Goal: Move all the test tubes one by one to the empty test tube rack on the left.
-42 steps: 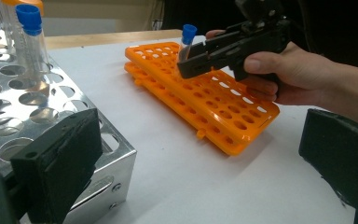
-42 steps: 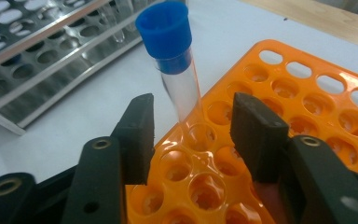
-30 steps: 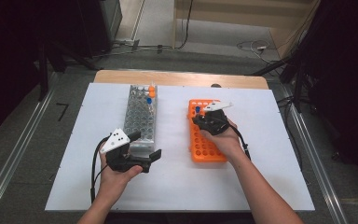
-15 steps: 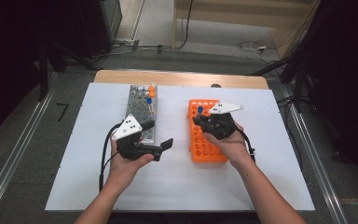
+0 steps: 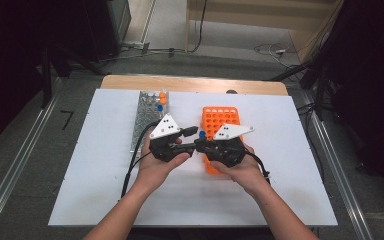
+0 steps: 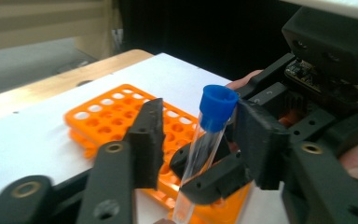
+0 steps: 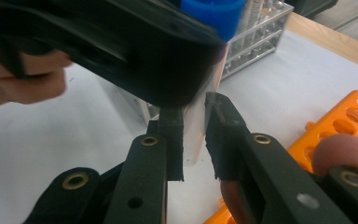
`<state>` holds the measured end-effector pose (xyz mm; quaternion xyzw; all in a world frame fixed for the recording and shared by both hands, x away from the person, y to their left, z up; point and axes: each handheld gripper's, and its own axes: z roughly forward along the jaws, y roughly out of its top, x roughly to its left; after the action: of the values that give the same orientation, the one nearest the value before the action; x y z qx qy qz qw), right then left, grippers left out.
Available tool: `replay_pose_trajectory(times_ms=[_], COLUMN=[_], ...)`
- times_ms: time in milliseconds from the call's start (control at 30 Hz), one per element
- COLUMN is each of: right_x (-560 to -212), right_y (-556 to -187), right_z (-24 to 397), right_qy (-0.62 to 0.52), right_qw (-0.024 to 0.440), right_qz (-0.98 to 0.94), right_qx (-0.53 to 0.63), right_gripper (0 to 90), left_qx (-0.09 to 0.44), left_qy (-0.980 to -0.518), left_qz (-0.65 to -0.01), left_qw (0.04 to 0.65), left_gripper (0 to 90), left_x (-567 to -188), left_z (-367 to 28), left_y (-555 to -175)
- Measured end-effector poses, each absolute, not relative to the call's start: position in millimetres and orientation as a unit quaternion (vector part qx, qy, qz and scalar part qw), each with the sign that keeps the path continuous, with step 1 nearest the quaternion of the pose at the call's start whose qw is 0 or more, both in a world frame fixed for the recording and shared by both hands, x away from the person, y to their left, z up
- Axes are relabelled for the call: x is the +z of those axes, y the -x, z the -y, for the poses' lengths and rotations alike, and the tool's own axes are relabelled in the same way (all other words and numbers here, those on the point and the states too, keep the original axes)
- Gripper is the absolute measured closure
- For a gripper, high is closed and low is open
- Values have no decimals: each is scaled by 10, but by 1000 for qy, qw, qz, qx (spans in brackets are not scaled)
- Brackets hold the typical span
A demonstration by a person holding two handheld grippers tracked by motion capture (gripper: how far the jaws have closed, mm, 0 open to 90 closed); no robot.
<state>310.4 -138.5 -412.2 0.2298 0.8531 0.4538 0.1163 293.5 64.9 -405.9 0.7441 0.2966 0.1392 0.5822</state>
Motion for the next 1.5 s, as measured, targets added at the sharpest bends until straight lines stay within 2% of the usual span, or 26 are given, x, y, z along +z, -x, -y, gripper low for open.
replay_pose_trajectory(times_ms=[200,633,767,933,1000,1100,1300,1500], right_x=[-4127,-4131,-4138,-4194,-4240,-4302,-4428,-4508], right_y=[-3094,-3087,-3088,-3055,-3030,-2969,-2772,-2641], right_z=[1406,1393,1434,1693,1830,2065,2484,2761], right_qy=[-226,-223,-221,-232,-248,-263,-292,-311], right_qw=[109,103,102,100,106,99,108,123], right_qz=[-856,-858,-856,-842,-834,-822,-807,-809], right_qx=[451,451,456,476,482,495,502,484], right_gripper=[749,739,604,360,226,133,42,22], left_qx=[121,147,154,173,184,204,239,264], left_qy=[-751,-753,-734,-722,-714,-702,-679,-667], left_qz=[-281,-275,-295,-315,-328,-344,-379,-400], left_qw=[585,579,592,591,590,589,582,570], left_gripper=[738,762,763,763,763,763,763,763], left_x=[-4089,-4069,-4022,-3993,-3982,-3959,-3952,-4033], left_z=[-631,-659,-771,-966,-1066,-1227,-1481,-1558], left_y=[-2958,-2939,-2980,-3064,-3104,-3172,-3337,-3457])
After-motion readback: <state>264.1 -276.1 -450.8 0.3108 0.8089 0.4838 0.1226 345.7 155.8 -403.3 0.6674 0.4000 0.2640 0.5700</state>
